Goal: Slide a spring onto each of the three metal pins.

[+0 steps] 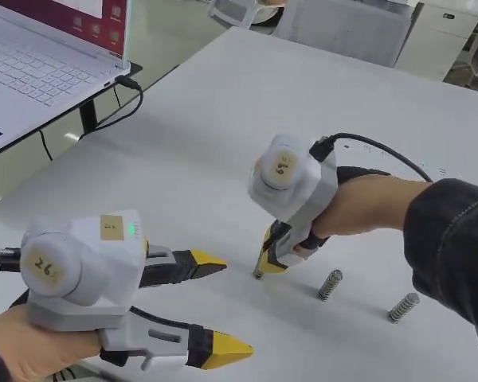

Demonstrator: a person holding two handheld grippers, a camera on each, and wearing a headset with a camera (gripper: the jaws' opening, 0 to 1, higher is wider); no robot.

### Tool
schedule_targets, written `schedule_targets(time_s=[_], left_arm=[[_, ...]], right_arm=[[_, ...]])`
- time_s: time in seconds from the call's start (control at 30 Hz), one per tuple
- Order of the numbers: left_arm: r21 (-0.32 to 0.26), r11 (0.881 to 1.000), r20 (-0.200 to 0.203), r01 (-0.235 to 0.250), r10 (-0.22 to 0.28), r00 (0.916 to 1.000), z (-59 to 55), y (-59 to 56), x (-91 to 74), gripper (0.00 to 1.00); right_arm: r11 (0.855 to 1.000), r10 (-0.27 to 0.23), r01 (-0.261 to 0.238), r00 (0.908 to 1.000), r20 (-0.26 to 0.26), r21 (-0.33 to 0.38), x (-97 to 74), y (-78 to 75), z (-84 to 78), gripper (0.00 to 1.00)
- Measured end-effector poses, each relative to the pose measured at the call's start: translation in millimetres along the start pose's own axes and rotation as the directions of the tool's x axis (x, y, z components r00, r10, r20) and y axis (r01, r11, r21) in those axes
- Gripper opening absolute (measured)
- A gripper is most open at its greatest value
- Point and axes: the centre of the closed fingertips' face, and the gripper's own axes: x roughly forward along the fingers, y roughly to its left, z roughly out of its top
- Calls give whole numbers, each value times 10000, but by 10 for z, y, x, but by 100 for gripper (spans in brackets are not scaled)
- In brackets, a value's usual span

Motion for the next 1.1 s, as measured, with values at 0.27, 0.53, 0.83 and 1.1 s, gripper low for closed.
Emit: schedule_targets(time_s=[0.27, 0.53, 0.83, 1.1], left_arm=[[-39, 10000, -31, 27, -27, 10000, -11, -4, 5, 55], [-54, 10000, -67, 31, -31, 10000, -23, 3, 1, 55], [-44, 10000, -112, 24, -24, 9999, -42, 23, -12, 56], [-42, 10000, -184, 60, -60, 9998, -72, 44, -17, 56]], right_arm=[[9998, 23, -25, 9999, 121, 190, -2, 20, -38, 14], [9992, 55, -63, 9998, 196, 403, -27, 57, -111, 18], [9985, -44, 19, 9989, 457, 539, -94, 142, -141, 19], [9969, -160, 102, 9971, 742, 776, -162, 236, -181, 19]])
